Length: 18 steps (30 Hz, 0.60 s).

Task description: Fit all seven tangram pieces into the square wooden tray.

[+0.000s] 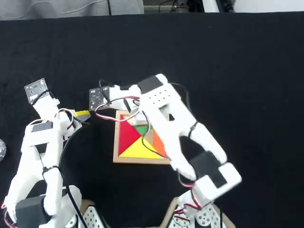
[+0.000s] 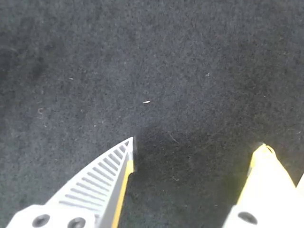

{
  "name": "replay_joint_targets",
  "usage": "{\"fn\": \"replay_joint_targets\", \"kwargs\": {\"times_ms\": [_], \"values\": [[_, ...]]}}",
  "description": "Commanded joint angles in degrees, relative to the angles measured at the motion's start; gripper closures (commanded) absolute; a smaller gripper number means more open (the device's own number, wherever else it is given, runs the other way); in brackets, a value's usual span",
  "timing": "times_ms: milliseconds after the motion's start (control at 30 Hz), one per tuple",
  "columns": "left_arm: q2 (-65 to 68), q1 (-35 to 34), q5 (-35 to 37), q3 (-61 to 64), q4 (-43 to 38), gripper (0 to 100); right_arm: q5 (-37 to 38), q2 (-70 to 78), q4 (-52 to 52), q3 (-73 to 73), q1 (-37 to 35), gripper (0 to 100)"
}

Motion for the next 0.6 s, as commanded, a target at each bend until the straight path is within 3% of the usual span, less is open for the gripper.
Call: {"fn": "replay_joint_targets", "kwargs": {"times_ms": [0,567], "values": [[-1.58,-0.04,0.0,-0.13,-0.79,63,0.62,3.03,-2.46,-5.76,-0.88,98.3],[-1.41,-0.04,0.0,-0.31,-0.79,63,-2.2,16.31,-2.11,-15.25,-3.69,97.2]]}}
